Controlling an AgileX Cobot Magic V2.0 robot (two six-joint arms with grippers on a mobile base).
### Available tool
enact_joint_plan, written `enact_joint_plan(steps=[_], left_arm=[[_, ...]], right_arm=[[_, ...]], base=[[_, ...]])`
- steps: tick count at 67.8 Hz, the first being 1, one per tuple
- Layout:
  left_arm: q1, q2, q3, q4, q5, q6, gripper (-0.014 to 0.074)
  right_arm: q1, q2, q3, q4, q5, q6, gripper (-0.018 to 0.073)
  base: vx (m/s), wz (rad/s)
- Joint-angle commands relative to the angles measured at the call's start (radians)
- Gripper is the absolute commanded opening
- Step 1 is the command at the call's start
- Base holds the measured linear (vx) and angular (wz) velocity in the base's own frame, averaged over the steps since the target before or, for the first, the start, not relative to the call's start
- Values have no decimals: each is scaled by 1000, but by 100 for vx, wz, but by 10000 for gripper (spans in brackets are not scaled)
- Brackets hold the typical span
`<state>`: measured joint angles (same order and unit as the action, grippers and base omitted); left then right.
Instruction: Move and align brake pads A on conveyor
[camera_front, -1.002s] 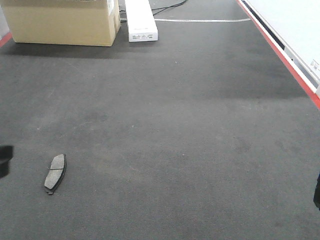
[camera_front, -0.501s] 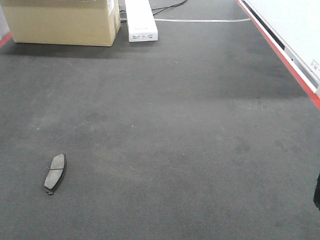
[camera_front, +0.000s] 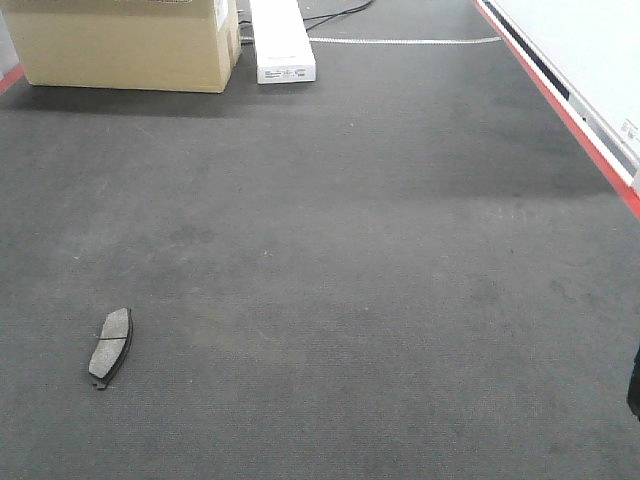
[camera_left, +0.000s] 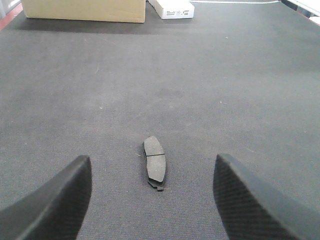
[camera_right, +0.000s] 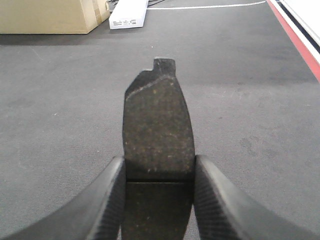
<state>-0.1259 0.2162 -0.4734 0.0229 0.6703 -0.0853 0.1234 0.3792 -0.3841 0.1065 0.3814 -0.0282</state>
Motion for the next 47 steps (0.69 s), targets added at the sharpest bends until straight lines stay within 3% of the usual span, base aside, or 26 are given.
enact_joint_plan(steps=[1,47], left_arm=[[-3,8,-24,0,-67,-5,502],[-3,8,-24,0,-67,-5,502]], right_arm=[[-4,5,-29,-4,-92,-4,-4],[-4,7,-29,7,-70,3,-4]], base=[[0,0],[0,0]])
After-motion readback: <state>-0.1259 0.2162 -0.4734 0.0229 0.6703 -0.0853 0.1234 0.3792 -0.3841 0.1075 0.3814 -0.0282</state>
